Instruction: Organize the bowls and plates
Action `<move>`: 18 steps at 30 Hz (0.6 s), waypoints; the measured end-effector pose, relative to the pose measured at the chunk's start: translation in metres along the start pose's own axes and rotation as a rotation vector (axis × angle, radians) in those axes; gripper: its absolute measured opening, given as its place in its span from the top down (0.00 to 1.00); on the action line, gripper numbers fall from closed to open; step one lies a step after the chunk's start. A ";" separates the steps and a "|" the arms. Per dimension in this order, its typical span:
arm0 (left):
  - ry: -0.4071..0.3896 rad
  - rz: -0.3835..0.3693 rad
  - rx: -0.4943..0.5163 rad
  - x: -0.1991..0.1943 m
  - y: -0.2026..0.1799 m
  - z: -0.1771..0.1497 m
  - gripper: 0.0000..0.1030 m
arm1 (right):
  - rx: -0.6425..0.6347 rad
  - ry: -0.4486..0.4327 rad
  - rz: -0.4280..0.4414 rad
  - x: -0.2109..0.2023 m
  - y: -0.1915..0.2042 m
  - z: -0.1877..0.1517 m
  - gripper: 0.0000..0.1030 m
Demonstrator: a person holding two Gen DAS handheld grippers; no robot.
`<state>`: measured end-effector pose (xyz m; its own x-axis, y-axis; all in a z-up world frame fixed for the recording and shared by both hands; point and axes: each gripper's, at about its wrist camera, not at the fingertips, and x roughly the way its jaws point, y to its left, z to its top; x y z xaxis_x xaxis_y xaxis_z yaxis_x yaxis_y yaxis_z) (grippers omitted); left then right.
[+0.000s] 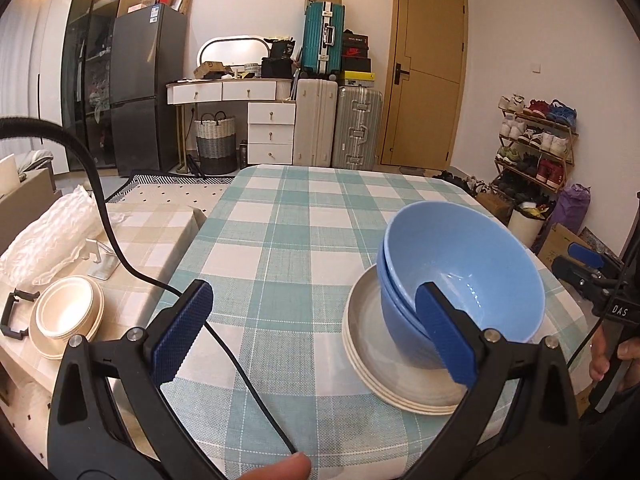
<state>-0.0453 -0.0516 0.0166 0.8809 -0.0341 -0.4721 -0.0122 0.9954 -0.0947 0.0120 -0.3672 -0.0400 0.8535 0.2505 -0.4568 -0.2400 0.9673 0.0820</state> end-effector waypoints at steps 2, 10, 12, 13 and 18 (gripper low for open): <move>-0.010 0.007 0.005 0.002 -0.002 -0.005 0.02 | 0.004 -0.011 -0.004 -0.001 -0.001 -0.001 0.01; -0.011 0.006 0.010 0.014 -0.005 -0.020 0.02 | 0.009 -0.041 -0.034 0.000 -0.003 -0.009 0.01; -0.006 0.006 0.004 0.015 -0.006 -0.020 0.02 | 0.009 -0.039 -0.038 0.001 -0.003 -0.011 0.01; -0.004 0.004 0.002 0.016 -0.006 -0.021 0.02 | 0.009 -0.037 -0.039 0.002 -0.003 -0.012 0.01; 0.003 -0.006 0.006 0.021 -0.006 -0.025 0.02 | 0.009 -0.040 -0.042 0.002 -0.003 -0.015 0.01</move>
<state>-0.0386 -0.0606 -0.0147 0.8797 -0.0403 -0.4738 -0.0043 0.9957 -0.0925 0.0079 -0.3704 -0.0542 0.8804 0.2112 -0.4247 -0.2000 0.9772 0.0713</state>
